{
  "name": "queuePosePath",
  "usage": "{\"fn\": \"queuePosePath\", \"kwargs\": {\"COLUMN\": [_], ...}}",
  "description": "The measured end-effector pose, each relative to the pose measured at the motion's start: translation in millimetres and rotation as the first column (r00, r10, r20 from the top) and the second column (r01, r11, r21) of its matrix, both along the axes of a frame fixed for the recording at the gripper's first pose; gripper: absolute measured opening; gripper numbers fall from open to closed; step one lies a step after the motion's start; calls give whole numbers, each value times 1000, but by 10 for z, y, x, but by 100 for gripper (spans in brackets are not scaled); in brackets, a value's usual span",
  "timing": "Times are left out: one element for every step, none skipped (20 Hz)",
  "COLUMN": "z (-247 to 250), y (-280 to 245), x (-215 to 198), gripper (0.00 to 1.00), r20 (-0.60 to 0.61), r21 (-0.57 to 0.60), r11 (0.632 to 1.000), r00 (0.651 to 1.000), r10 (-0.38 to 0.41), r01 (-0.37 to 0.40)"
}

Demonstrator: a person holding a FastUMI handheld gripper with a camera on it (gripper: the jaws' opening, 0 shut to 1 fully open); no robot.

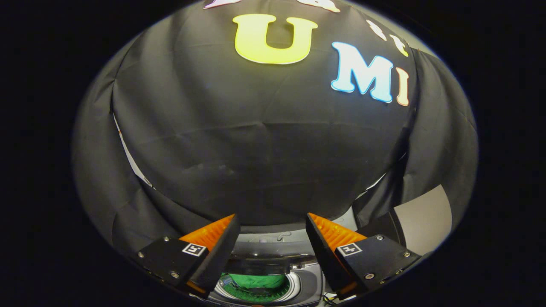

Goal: Put the clothes into the washing machine and then close the washing machine lid.

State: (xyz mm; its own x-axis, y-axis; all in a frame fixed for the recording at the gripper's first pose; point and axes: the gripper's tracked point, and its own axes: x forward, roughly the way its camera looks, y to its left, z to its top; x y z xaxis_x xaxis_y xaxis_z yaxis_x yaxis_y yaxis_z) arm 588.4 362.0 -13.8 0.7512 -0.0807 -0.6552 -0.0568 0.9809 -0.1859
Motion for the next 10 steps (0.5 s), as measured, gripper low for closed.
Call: {"fn": "queuePosePath", "kwargs": {"z": [-75,-157,-236,-297,-331,-275,-287,-285,-291,-275], "y": [-19,-28,-36,-36,7,12,18,28,28,32], "x": [16,6,-14,-45,-66,-50,-12,-7,-19,-8], "gripper": [96,96,96,96,96,96,95,95,95,96], "r20": [-17,-39,-55,-66,-55,-19,-10,7,20,36], "r21": [9,10,8,9,48,54,58,62,66,69], "r11": [1000,1000,1000,1000,999,998,998,998,998,998], "r00": [1000,999,998,998,998,1000,1000,1000,1000,999], "r10": [-1,-5,-7,-6,-6,-11,-12,-7,-6,-5], "r01": [1,6,8,7,9,12,12,7,4,3]}}
